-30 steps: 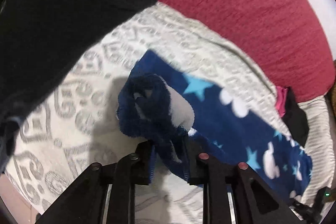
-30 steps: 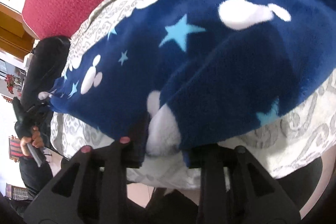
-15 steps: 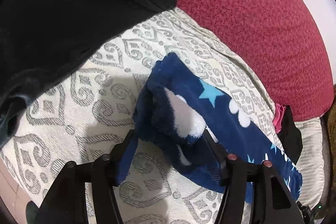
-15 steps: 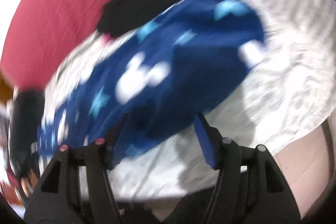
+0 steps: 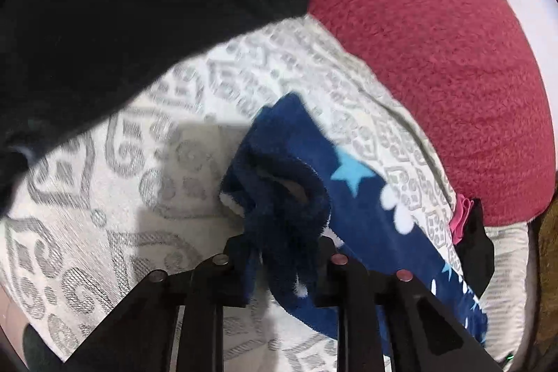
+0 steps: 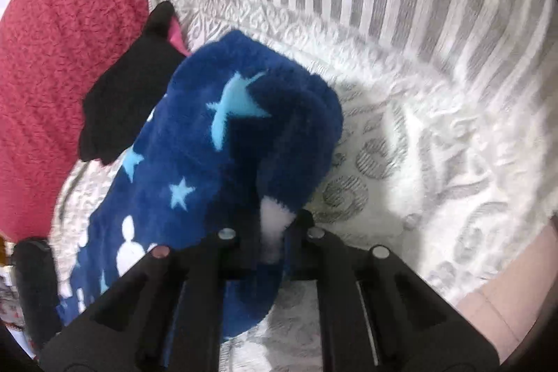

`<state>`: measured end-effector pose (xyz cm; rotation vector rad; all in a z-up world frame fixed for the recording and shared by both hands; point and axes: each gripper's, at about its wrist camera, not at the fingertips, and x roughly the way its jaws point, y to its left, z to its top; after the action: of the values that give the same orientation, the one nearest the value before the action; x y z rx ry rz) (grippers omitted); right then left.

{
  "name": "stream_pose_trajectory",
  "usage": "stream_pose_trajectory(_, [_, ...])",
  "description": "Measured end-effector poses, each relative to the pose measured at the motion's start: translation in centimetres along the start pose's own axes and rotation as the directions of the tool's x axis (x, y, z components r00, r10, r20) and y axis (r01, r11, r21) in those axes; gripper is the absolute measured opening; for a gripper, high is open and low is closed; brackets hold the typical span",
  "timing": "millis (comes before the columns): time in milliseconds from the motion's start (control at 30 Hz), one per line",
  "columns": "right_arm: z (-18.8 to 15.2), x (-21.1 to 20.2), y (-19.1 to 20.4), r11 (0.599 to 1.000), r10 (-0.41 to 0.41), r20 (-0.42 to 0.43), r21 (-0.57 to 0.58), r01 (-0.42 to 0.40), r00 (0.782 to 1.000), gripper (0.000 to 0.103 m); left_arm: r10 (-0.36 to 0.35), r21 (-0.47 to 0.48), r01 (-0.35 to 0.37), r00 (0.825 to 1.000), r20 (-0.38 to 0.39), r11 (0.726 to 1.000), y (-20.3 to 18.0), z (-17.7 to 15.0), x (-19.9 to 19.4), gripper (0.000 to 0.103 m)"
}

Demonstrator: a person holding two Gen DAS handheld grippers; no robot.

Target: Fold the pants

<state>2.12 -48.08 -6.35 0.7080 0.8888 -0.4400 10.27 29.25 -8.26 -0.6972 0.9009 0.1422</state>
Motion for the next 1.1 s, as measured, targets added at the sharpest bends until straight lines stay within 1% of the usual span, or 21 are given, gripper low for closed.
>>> stream_pose_trajectory(100, [-0.2, -2.8, 1.7, 0.993, -0.038, 0.125, -0.104, 0.052, 0.991, 0.01, 0.01, 0.081, -0.013, 0.999, 0.038, 0.997, -0.9, -0.3, -1.2, 0.02])
stream_pose_trajectory(133, [-0.1, -3.0, 1.8, 0.99, -0.043, 0.132, -0.125, 0.059, 0.99, 0.01, 0.014, 0.098, -0.017, 0.999, 0.033, 0.995, -0.8, -0.4, -1.1, 0.02])
stream_pose_trajectory(200, [0.4, -1.8, 1.3, 0.987, -0.048, 0.076, -0.147, 0.059, 0.996, 0.012, 0.016, 0.088, -0.017, 1.0, 0.005, 0.996, 0.0, -0.5, -0.5, 0.021])
stream_pose_trajectory(233, [0.6, -0.7, 1.0, 0.985, -0.056, 0.03, -0.162, 0.06, 0.998, 0.016, 0.017, 0.065, -0.016, 1.0, -0.017, 0.998, 0.8, -0.6, 0.0, 0.022])
stream_pose_trajectory(267, [0.7, 0.7, 0.6, 0.98, -0.086, -0.019, -0.183, 0.081, 0.996, 0.026, 0.012, 0.043, -0.011, 0.999, -0.03, 0.999, 1.4, -0.8, 0.3, 0.025])
stream_pose_trajectory(300, [0.7, 1.8, 0.7, 0.976, -0.116, -0.054, -0.192, 0.104, 0.992, 0.031, 0.01, 0.023, -0.009, 0.999, -0.036, 1.0, 2.0, -0.9, 0.5, 0.028])
stream_pose_trajectory(333, [0.6, 2.1, 0.4, 0.977, -0.125, -0.064, -0.181, 0.112, 0.99, 0.033, 0.008, 0.01, -0.008, 0.999, -0.032, 1.0, 2.5, -1.1, 0.4, 0.033])
stream_pose_trajectory(367, [0.5, 1.6, 0.2, 0.98, -0.114, -0.044, -0.166, 0.105, 0.992, 0.042, 0.018, 0.007, -0.018, 1.0, -0.019, 1.0, 2.8, -1.1, 0.0, 0.037])
stream_pose_trajectory(433, [0.6, 0.1, 0.2, 0.972, -0.183, 0.004, -0.15, 0.181, 0.983, 0.052, 0.067, 0.024, -0.067, 0.998, 0.019, 0.997, 2.8, -1.0, -0.9, 0.038])
stream_pose_trajectory(500, [1.0, -1.3, 0.5, 0.955, -0.253, 0.065, -0.146, 0.26, 0.965, 0.052, 0.119, 0.063, -0.124, 0.99, 0.071, 0.99, 2.1, -0.8, -2.2, 0.038])
stream_pose_trajectory(533, [1.3, -2.3, 1.1, 0.946, -0.273, 0.103, -0.155, 0.286, 0.957, 0.052, 0.158, 0.092, -0.17, 0.98, 0.121, 0.981, 1.4, -0.7, -3.2, 0.038])
stream_pose_trajectory(600, [1.5, -3.6, 2.2, 0.941, -0.24, 0.15, -0.206, 0.268, 0.959, 0.053, 0.201, 0.176, -0.24, 0.956, 0.213, 0.955, -1.0, -0.9, -4.9, 0.037])
stream_pose_trajectory(667, [2.2, -3.3, 4.4, 0.919, -0.212, 0.151, -0.305, 0.25, 0.965, 0.058, 0.157, 0.274, -0.216, 0.963, 0.221, 0.937, -3.9, -1.3, -5.7, 0.037])
stream_pose_trajectory(733, [2.9, -2.2, 6.4, 0.894, -0.188, 0.126, -0.39, 0.223, 0.974, 0.058, 0.066, 0.392, -0.135, 0.981, 0.184, 0.91, -8.0, -2.5, -5.9, 0.037])
stream_pose_trajectory(800, [4.0, -0.7, 7.9, 0.863, -0.181, 0.116, -0.457, 0.214, 0.977, 0.058, -0.018, 0.525, -0.057, 0.991, 0.136, 0.849, -13.2, -4.5, -5.3, 0.037])
stream_pose_trajectory(867, [5.5, 0.7, 8.3, 0.845, -0.187, 0.129, -0.485, 0.226, 0.974, 0.058, -0.079, 0.619, 0.012, 0.994, 0.081, 0.786, -17.6, -6.3, -4.3, 0.039])
stream_pose_trajectory(933, [6.6, 1.6, 8.3, 0.839, -0.165, 0.123, -0.504, 0.205, 0.979, 0.059, -0.132, 0.718, 0.091, 0.991, 0.001, 0.69, -23.2, -8.5, -2.3, 0.04])
stream_pose_trajectory(967, [7.1, 2.2, 8.2, 0.839, -0.159, 0.104, -0.51, 0.19, 0.982, 0.06, -0.15, 0.763, 0.129, 0.988, -0.042, 0.633, -25.9, -9.7, -1.2, 0.044])
stream_pose_trajectory(1000, [7.6, 2.7, 8.1, 0.843, -0.158, 0.084, -0.508, 0.179, 0.984, 0.06, -0.16, 0.798, 0.159, 0.984, -0.079, 0.582, -27.9, -10.6, -0.3, 0.047])
stream_pose_trajectory(1033, [8.2, 3.1, 7.7, 0.849, -0.156, 0.062, -0.501, 0.166, 0.986, 0.061, -0.162, 0.839, 0.186, 0.98, -0.118, 0.512, -30.6, -12.0, 1.1, 0.051])
stream_pose_trajectory(1100, [9.0, 3.9, 6.5, 0.871, -0.146, 0.015, -0.472, 0.135, 0.989, 0.061, -0.15, 0.886, 0.213, 0.975, -0.164, 0.412, -34.4, -14.4, 3.3, 0.058])
